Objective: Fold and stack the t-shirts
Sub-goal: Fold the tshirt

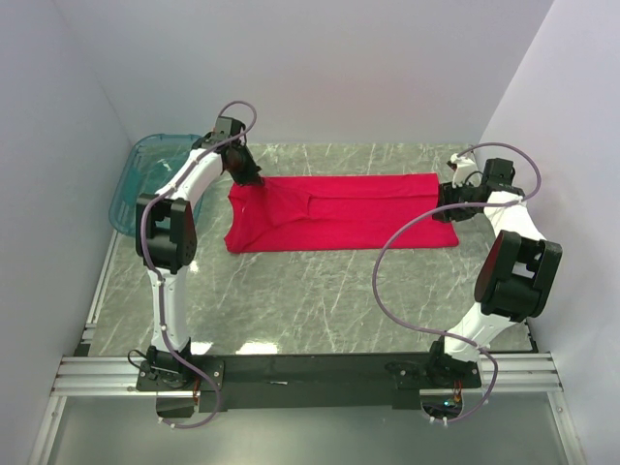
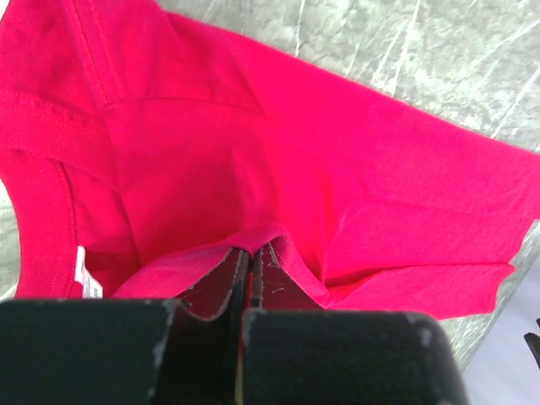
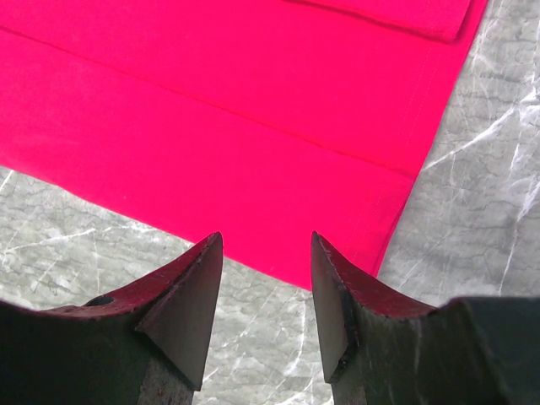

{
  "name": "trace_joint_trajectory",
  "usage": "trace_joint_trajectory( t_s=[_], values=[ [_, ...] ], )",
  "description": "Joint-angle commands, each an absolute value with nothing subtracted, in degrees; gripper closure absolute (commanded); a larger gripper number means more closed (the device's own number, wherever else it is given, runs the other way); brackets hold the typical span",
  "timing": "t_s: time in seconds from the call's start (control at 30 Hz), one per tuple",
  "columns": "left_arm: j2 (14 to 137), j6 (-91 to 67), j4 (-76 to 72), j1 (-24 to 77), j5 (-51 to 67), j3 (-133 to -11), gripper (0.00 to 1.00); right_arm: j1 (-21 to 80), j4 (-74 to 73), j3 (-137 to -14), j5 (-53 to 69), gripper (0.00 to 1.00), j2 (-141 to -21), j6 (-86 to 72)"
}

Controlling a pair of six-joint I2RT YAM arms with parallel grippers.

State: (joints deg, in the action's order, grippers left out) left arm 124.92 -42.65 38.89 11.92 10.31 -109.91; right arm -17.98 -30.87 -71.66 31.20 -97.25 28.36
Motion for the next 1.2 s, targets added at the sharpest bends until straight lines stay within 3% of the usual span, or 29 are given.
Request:
trace_joint_trajectory(
  t_s=[0.0,0.3,0.33,0.37,0.47,0.57,0.73,0.83,0.97,1.07,1.17],
  values=[
    [125.8,-41.6,38.7,11.6,11.0,-113.6,1.00,-17.4,-30.7,-72.1,32.2,0.47,-95.0,28.3],
    [130.6,-42.5,40.4,11.5,11.7,-119.7,0.98,-17.1,-31.0,-72.3,32.1,0.47,-94.9,28.3],
    [131.1,-42.2,40.3,11.6,13.2,-120.3,0.93,-16.9,-31.0,-72.3,32.0,0.47,-94.9,28.3],
    [131.5,-41.9,40.0,11.4,14.1,-120.8,0.78,-16.7,-31.3,-72.3,31.9,0.47,-94.8,28.4],
    [131.3,-40.9,38.4,11.3,15.3,-121.3,0.52,-16.2,-31.6,-72.4,31.6,0.47,-94.7,28.8],
    [127.3,-38.3,34.6,11.3,13.2,-119.2,0.41,-14.3,-32.3,-72.2,30.8,0.47,-94.2,30.2],
    [110.4,-32.2,24.9,11.2,11.3,-106.7,0.36,-5.8,-42.4,-73.7,38.1,0.47,-94.2,41.5],
    [97.9,-29.5,21.4,11.3,9.6,-94.7,0.35,5.3,-44.2,-72.7,38.8,0.46,-93.0,48.7],
    [81.0,-28.0,19.9,10.6,4.1,-75.7,0.31,22.2,-30.4,-73.0,23.5,0.47,-93.7,38.9],
    [64.9,-29.2,20.3,9.1,0.3,-58.4,0.24,31.7,-25.0,-82.2,12.4,0.46,-103.9,29.9],
    [55.6,-31.1,22.5,7.5,0.2,-50.1,0.21,38.0,-25.4,-94.5,5.3,0.47,-113.3,25.7]
  ],
)
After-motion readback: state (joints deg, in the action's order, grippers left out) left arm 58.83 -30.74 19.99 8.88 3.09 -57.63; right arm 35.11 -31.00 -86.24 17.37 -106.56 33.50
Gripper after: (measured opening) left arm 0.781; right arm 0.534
